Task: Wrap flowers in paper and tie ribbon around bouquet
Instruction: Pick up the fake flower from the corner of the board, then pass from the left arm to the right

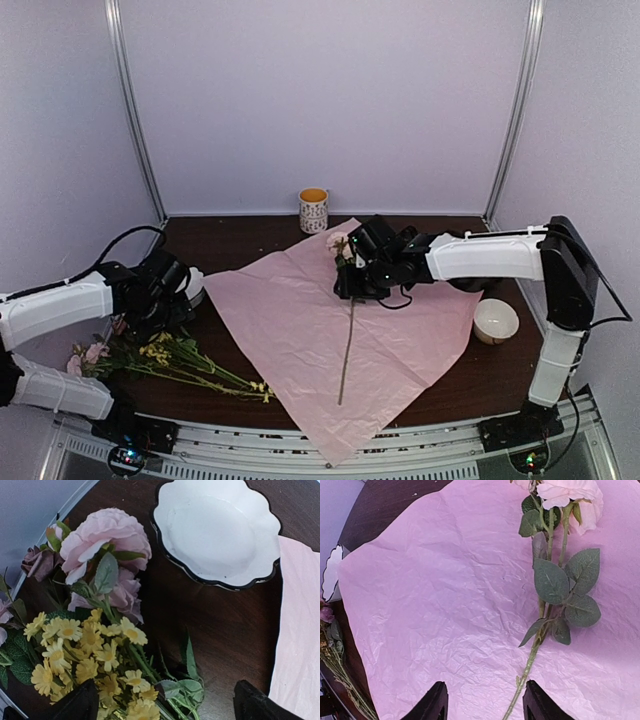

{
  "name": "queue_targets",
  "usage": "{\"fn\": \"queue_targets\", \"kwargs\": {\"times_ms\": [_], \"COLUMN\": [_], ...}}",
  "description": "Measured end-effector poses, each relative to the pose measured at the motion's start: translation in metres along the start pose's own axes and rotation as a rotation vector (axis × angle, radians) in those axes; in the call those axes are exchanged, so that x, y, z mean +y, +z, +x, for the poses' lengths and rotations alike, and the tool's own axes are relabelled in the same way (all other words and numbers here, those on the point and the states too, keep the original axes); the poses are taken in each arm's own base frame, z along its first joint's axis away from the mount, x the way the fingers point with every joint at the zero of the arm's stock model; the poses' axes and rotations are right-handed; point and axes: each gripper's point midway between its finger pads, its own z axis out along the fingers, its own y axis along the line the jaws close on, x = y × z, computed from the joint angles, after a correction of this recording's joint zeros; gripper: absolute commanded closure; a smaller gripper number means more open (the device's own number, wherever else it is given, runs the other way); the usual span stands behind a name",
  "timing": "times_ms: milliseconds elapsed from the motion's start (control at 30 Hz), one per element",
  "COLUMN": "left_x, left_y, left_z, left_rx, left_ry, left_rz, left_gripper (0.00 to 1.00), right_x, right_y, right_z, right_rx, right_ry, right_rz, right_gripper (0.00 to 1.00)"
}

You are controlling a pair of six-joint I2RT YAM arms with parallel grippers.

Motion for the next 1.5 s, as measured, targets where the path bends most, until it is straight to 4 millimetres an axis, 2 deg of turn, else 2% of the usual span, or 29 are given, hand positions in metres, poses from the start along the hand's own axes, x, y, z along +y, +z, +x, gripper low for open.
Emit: {"fn": "queue_targets", "kwargs": {"times_ms": [133, 200, 267, 400, 533, 667, 800, 933, 967, 1067, 1200, 1300, 1333, 1433, 1500], "left_x": [0.007, 0.014, 0.019, 0.019, 0.02, 0.025, 0.025, 0.007, -0.004, -0.035, -0.075, -0.111, -0.122, -0.15, -0.166], "left_y": [0.011, 0.02, 0.027, 0.033, 0.029, 0.009, -0.028, -0.085, -0.103, -0.148, -0.195, -0.231, -0.24, -0.262, -0.273], "left_z": [0.003, 0.004, 0.007, 0.009, 0.008, -0.001, -0.026, -0.069, -0.082, -0.103, -0.11, -0.104, -0.101, -0.087, -0.075], "left_rx": [0.02, 0.037, 0.053, 0.069, 0.063, 0.023, -0.077, -0.243, -0.298, -0.426, -0.536, -0.578, -0.588, -0.599, -0.596], "left_ry": [-0.031, -0.048, -0.055, -0.058, -0.073, -0.118, -0.167, -0.144, -0.118, -0.043, 0.043, 0.132, 0.158, 0.238, 0.289], "left_rz": [-0.043, -0.079, -0.102, -0.114, -0.107, -0.061, 0.05, 0.216, 0.282, 0.489, 0.747, 0.945, 0.993, 1.125, 1.193], "left_gripper": [0.03, 0.12, 0.34, 1.0, 1.0, 1.0, 1.0, 1.0, 1.0, 1.0, 1.0, 1.0, 1.0, 1.0, 1.0], "right_x": [0.01, 0.014, 0.016, 0.016, 0.018, 0.021, 0.029, 0.052, 0.061, 0.099, 0.162, 0.2, 0.213, 0.244, 0.256], "right_y": [-0.007, -0.009, -0.01, -0.011, -0.015, -0.021, -0.03, -0.042, -0.047, -0.071, -0.117, -0.142, -0.15, -0.163, -0.164], "right_z": [0.002, 0.003, 0.003, 0.003, 0.001, -0.002, -0.005, -0.005, -0.006, -0.005, 0.001, 0.011, 0.012, 0.013, 0.012], "right_rx": [-0.008, -0.01, -0.01, -0.011, -0.019, -0.03, -0.036, -0.048, -0.058, -0.094, -0.161, -0.185, -0.199, -0.225, -0.24], "right_ry": [-0.019, -0.028, -0.04, -0.048, -0.049, -0.05, -0.061, -0.104, -0.122, -0.192, -0.32, -0.415, -0.444, -0.497, -0.513], "right_rz": [-0.018, -0.025, -0.029, -0.03, -0.036, -0.047, -0.082, -0.168, -0.202, -0.35, -0.591, -0.717, -0.749, -0.821, -0.847], "right_gripper": [0.5, 0.51, 0.51, 0.51, 0.52, 0.52, 0.52, 0.5, 0.5, 0.47, 0.3, 0.14, 0.02, 0.0, 0.0]}}
